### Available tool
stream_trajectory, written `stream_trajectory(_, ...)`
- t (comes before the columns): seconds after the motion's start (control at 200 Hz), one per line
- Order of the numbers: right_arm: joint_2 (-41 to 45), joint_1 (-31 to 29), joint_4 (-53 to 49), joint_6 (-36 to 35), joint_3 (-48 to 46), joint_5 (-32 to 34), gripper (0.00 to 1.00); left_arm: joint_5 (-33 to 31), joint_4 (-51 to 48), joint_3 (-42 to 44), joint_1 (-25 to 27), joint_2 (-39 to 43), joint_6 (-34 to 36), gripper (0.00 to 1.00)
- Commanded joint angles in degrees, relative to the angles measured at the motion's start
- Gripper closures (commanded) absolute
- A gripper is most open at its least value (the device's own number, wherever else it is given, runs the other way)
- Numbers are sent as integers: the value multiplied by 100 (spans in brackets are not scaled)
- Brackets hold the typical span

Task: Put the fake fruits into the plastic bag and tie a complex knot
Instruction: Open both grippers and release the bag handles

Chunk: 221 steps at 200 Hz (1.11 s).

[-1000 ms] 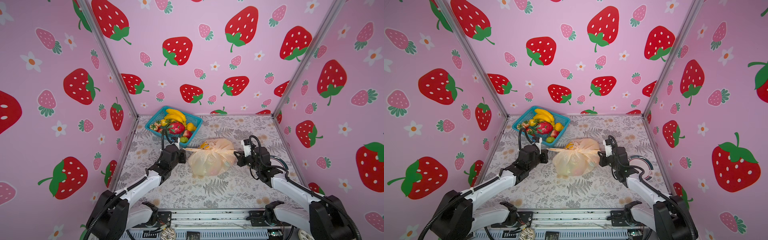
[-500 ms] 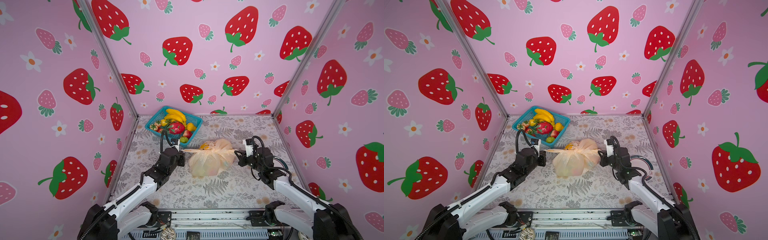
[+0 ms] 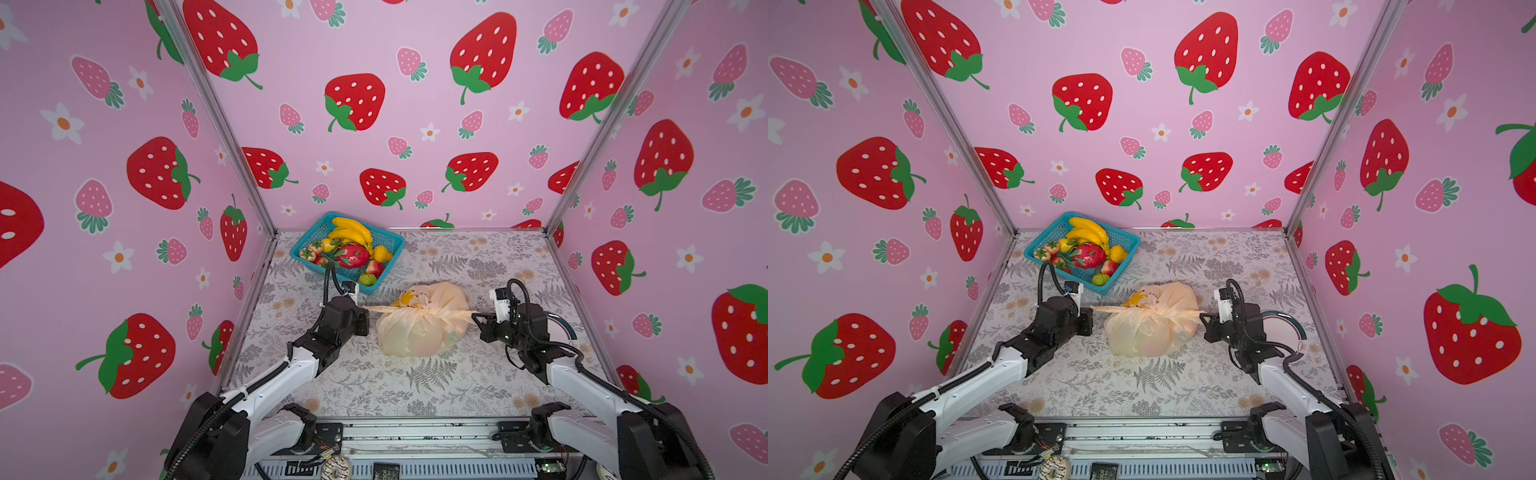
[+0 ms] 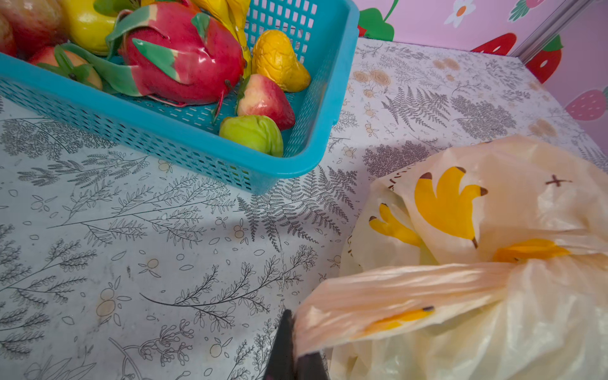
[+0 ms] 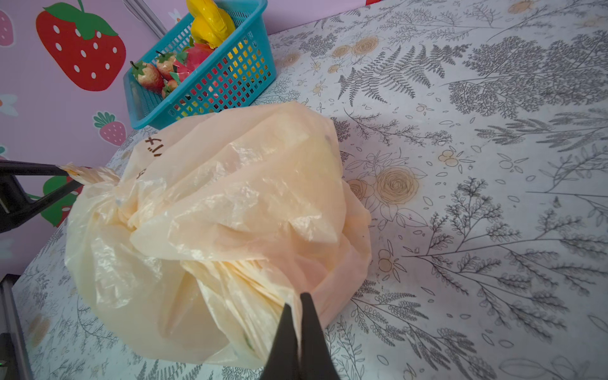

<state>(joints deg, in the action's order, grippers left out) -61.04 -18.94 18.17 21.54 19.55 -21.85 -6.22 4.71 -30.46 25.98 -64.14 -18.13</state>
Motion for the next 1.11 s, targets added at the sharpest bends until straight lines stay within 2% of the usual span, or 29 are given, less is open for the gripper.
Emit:
stream_trajectory(0.0, 165, 338, -417, 149, 69, 941, 100, -1248, -196, 36, -389, 237, -307, 100)
stream_trajectory(0.125, 343, 429, -480, 226, -33, 943, 100, -1241, -230, 154, -555, 514, -461, 100)
stream_trajectory(0.25, -15, 905, -32, 447, -401, 282, 100, -810, -71, 367, -955, 272, -793, 100)
stream_trajectory(0.435, -156, 919, 210, 578, -362, 94, 100, -676, 34, 419, -948, 359, -866, 100)
stream_trajectory(0.81, 222, 822, 57, 360, -181, 260, 100, 259, 285, 341, -954, 439, -711, 100)
stream_trajectory(0.941, 414, 819, 13, 286, -86, 103, 82, 536, 92, 204, -952, 488, -616, 79)
stream_trajectory(1.101, 840, 811, -104, 198, 76, -161, 59, 526, -166, 196, -948, 767, -655, 70)
